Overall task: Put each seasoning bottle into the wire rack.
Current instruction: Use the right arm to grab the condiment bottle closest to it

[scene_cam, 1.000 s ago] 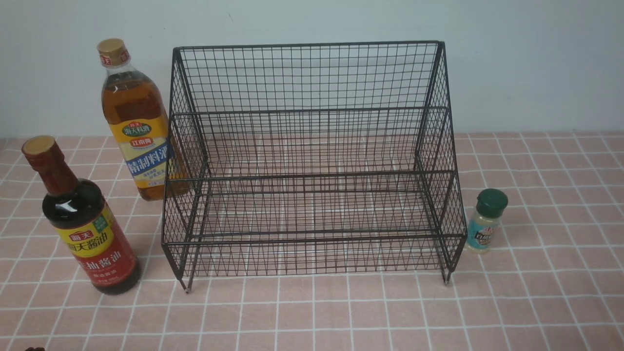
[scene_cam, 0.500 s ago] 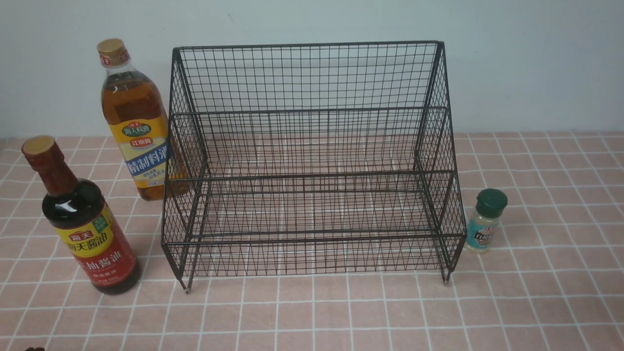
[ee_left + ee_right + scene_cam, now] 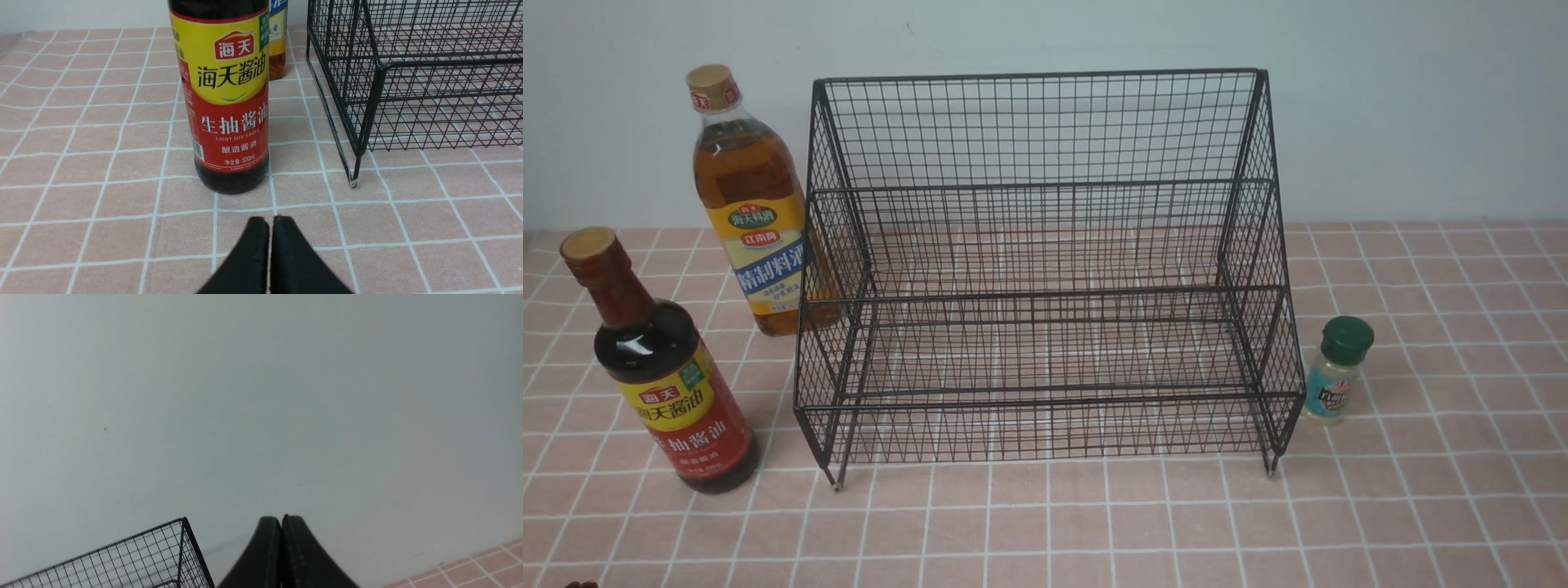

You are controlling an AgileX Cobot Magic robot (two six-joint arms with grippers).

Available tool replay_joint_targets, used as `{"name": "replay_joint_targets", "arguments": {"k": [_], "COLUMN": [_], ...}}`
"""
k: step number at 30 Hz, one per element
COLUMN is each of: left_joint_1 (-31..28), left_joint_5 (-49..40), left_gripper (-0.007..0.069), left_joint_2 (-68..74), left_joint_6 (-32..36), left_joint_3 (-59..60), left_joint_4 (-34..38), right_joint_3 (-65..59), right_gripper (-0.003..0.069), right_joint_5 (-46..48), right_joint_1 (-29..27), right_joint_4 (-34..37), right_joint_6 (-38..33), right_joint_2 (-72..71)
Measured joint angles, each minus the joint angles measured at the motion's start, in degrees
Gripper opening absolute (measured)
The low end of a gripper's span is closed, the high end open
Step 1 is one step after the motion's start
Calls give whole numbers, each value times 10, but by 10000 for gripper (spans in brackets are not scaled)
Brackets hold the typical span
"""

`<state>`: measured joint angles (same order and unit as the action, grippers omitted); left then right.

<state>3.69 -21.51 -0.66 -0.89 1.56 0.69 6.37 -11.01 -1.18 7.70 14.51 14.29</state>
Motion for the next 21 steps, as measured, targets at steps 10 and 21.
{"name": "replay_joint_targets", "arguments": {"k": [10,21], "left_joint_1": [0,0], "left_joint_5": [0,0], "left_gripper": [-7,-7], "left_joint_2": [0,0], "left_joint_6": [0,0], "left_joint_3": [0,0], "left_joint_4": [0,0], "right_joint_3": [91,145], "right_gripper": [85,413], "right_joint_5": [-135,-293], "right_joint_1": [0,37], "right_joint_4": [-151,-178], "right_joint_6": [27,4], "right_joint_2": [324,629]}}
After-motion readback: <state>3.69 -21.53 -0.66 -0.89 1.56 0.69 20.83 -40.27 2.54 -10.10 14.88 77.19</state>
